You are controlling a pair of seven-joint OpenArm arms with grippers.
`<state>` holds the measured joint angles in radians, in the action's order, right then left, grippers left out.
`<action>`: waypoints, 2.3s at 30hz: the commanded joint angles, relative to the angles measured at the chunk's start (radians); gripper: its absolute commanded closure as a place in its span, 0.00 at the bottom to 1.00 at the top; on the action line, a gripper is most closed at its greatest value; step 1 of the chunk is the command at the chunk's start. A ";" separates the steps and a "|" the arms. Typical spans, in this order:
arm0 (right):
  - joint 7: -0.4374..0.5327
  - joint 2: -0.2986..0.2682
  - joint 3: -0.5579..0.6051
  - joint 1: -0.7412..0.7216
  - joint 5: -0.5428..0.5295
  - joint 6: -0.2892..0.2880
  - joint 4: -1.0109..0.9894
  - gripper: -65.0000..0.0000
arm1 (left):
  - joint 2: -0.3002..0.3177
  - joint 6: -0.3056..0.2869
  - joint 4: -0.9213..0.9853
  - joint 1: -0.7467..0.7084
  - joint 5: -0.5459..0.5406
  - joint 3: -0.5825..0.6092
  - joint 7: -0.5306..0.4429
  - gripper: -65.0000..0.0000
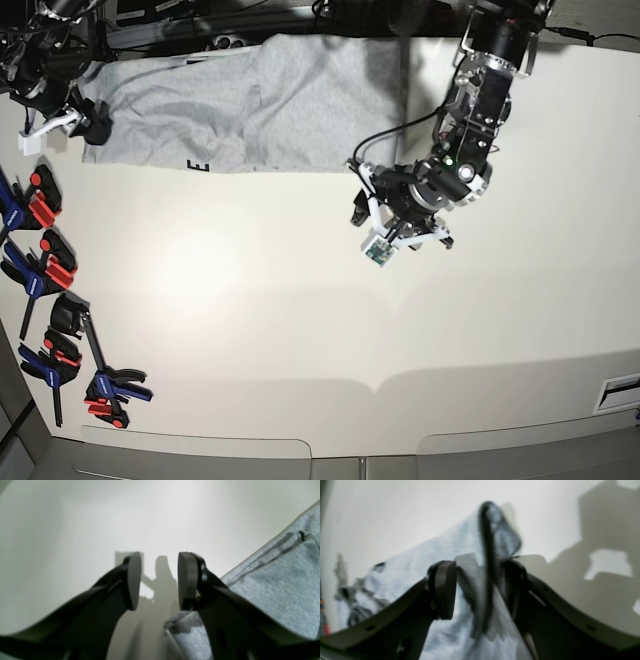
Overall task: Fold the T-shirt properly
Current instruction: 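Release the shirt and withdraw the left gripper, then grasp the folded bundle with the right gripper and fold it over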
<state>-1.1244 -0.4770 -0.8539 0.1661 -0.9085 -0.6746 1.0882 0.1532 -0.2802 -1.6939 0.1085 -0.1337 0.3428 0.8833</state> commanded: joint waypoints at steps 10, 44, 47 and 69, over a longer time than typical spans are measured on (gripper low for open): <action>-0.099 -0.005 -0.002 0.000 -0.064 -0.023 0.003 0.67 | 0.018 0.049 -0.023 0.019 0.003 -0.036 -0.022 0.67; -0.272 0.333 0.150 0.126 -0.575 -0.023 0.787 1.00 | 0.181 -0.177 -0.023 -0.531 -0.514 -0.820 0.033 1.00; -0.272 0.380 0.253 0.140 -0.575 -0.023 0.819 1.00 | 0.179 -0.177 -0.023 -0.533 -0.515 -0.820 0.032 1.00; 0.002 0.436 0.874 0.064 0.180 -0.023 0.819 1.00 | 0.180 -0.177 -0.023 -0.533 -0.515 -0.820 0.029 1.00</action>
<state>-1.1454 -0.0418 0.0185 0.2405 -0.7048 -0.6922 1.8874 0.3187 -0.4503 -1.6974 -0.4236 -0.6323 -0.4706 0.9249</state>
